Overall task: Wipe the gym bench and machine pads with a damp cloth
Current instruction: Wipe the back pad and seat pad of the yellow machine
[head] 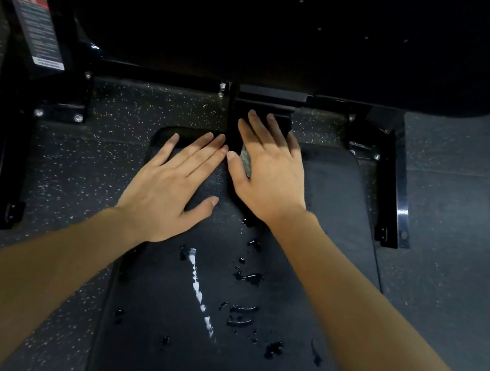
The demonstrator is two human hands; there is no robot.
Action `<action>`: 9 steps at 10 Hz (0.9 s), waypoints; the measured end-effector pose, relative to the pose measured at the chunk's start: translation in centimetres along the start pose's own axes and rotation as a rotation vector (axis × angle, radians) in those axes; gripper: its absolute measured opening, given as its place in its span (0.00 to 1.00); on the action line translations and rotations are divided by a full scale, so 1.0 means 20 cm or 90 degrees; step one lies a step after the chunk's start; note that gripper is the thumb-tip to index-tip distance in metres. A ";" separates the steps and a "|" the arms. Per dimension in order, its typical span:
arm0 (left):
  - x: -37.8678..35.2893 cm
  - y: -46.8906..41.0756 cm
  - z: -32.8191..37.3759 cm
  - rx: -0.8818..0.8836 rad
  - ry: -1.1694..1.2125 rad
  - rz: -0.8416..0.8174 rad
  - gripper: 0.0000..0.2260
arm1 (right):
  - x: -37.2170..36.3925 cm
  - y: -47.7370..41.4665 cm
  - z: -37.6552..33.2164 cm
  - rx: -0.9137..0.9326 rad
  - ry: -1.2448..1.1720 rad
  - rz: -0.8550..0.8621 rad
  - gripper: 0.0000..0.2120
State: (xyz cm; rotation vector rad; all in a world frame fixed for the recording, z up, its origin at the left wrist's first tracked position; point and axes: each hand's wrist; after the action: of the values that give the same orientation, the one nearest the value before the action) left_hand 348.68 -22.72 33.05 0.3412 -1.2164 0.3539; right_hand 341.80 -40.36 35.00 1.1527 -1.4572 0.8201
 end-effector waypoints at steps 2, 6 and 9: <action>0.00 0.00 0.01 0.005 0.000 0.000 0.32 | -0.07 0.00 0.00 -0.033 -0.062 0.022 0.22; 0.00 0.00 0.00 0.012 -0.012 -0.015 0.32 | -0.08 0.14 0.14 0.086 0.003 0.094 0.20; 0.00 0.00 0.00 0.010 -0.031 -0.022 0.32 | 0.01 0.19 0.46 -0.150 -0.069 0.088 0.19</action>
State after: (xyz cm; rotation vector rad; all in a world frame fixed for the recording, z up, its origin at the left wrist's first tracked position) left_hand 348.60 -22.74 33.03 0.3867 -1.2547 0.3273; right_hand 335.34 -47.75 33.68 0.9390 -1.6896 0.6667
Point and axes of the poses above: each hand's wrist, its own y-axis away from the middle knuckle, its own x-axis out of the back of the hand, z = x × y, and after that the axes turned 2 degrees about y, right-handed
